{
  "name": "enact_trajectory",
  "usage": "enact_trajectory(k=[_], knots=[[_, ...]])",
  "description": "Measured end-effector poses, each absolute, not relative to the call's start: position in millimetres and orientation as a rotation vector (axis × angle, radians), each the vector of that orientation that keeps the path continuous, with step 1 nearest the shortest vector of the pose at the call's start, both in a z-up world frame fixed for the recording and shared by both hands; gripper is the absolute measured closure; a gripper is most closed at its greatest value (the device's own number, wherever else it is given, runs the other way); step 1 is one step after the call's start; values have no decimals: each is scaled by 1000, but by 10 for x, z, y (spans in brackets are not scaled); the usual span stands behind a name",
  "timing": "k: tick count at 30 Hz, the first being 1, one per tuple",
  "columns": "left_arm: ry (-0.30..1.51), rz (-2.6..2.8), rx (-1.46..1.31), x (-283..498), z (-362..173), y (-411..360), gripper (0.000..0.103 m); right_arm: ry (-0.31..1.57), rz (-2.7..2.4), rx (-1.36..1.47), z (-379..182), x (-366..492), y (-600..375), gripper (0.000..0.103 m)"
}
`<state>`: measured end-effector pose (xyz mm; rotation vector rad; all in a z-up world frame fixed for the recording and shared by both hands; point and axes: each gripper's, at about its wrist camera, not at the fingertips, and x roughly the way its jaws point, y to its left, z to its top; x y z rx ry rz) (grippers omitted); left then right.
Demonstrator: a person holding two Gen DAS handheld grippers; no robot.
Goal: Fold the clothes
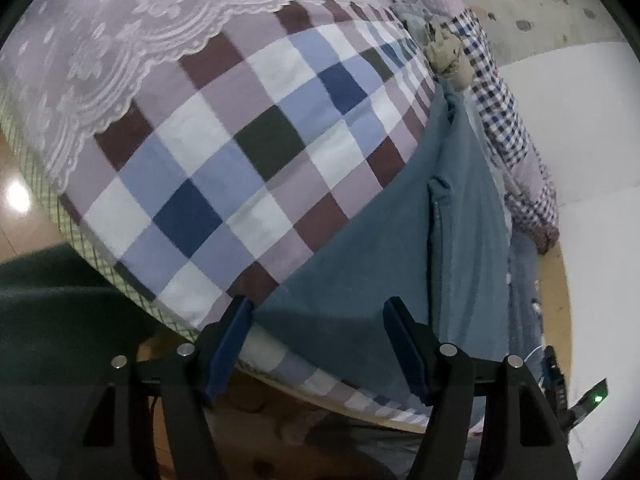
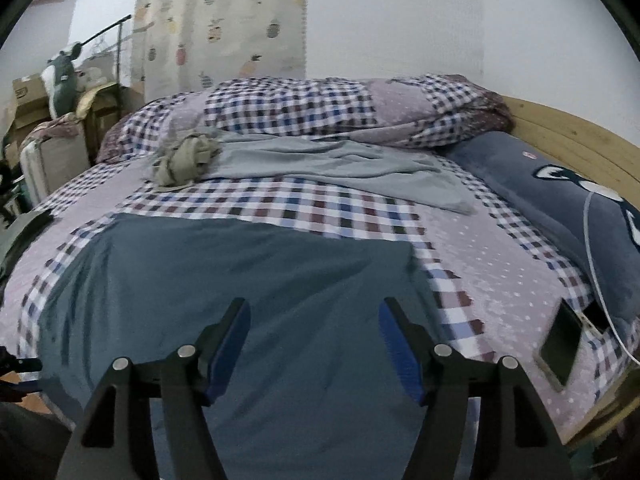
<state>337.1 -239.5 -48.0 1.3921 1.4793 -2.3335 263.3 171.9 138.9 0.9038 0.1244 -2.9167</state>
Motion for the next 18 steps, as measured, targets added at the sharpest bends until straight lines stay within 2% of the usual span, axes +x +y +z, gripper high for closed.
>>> enact_trajectory(k=[3,5,7,11,13,17,18], knots=[[1576,-2314,1352,3447,-510,-2453,31,156,-2852,876,1380,2678,1496,33],[1641,-2299,1325,3498,-529,-2491,38,187,-2806,861,1366,2722,1333,32],[1703,-2284,1297,3548,-547,-2528,53,230,-2744,838,1337,2802,1101,32],[1730,-2344,1292,3528,-514,-2526,55,336,-2607,801,1236,3008,620,31],[1738,-2370,1296,3526,-491,-2522,67,386,-2537,786,1169,3124,389,31],[1793,-2383,1263,3514,-462,-2589,76,520,-2408,744,999,3409,-32,31],[1809,-2382,1256,3498,-464,-2595,85,563,-2373,731,943,3497,-140,30]])
